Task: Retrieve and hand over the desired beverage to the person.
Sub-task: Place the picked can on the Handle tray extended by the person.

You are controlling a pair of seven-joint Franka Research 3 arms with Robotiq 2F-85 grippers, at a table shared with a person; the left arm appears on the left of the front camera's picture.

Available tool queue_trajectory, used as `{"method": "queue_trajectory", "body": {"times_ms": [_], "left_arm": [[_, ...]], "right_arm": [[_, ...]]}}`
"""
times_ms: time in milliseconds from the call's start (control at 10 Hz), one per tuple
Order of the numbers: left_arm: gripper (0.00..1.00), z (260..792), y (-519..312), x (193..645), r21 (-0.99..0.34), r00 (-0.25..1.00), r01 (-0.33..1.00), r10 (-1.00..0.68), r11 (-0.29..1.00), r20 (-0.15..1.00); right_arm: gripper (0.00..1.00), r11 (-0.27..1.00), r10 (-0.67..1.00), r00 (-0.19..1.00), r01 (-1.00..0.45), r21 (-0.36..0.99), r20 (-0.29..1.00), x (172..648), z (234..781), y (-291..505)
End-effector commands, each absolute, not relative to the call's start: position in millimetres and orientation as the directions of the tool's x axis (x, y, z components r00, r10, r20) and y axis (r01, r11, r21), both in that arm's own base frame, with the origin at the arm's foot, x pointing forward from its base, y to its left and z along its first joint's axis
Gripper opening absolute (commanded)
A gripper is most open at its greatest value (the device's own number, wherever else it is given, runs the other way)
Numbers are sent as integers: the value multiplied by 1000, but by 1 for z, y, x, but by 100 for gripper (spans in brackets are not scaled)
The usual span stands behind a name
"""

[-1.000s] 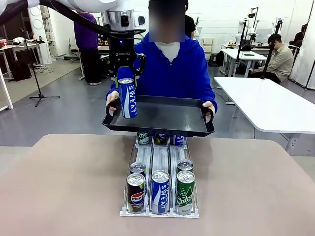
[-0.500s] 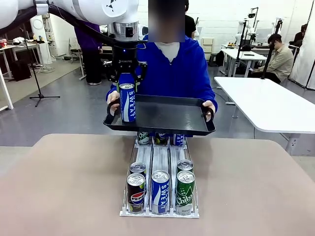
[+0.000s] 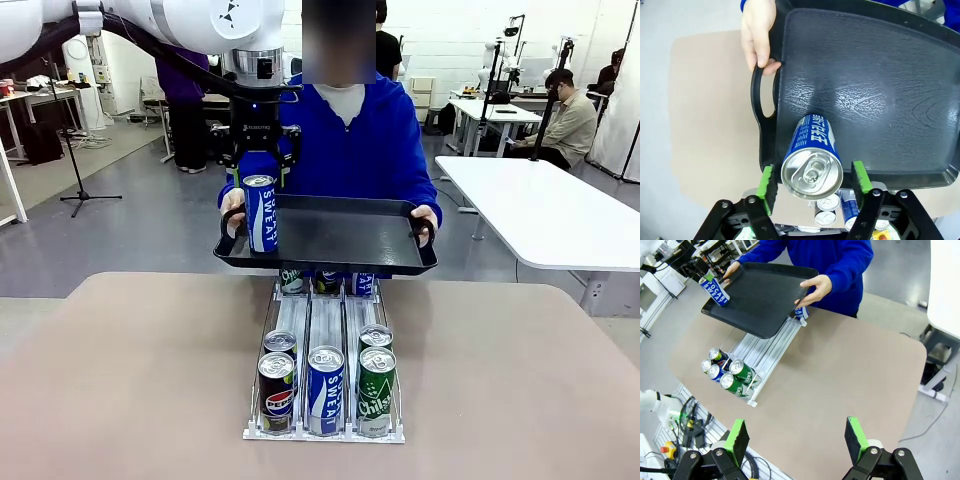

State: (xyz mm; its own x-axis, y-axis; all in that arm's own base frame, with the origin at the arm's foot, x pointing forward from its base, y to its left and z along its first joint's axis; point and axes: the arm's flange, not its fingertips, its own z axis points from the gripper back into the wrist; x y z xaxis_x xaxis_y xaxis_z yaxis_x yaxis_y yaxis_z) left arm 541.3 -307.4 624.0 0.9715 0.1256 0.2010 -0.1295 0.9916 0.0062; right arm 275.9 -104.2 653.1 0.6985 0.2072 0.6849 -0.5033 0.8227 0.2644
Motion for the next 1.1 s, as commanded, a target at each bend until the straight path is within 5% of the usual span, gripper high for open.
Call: {"method": "queue_trajectory", "body": {"times_ms": [0,400,700,1000], "left_arm": [[100,632,-307,545,10,975,-112,108,994,195],[100,654,-301,530,-8,989,-17,18,1000,148],[100,704,-257,455,-75,965,226,-213,971,152],[100,709,-217,395,-142,936,327,-299,934,188]], "right_arm": [[100,812,212,693,-517,270,689,276,652,-103],[100,812,212,693,-517,270,689,276,652,-103],[100,812,212,693,-517,270,689,276,652,-103],[100,812,212,693,-517,270,689,276,652,-103]]}}
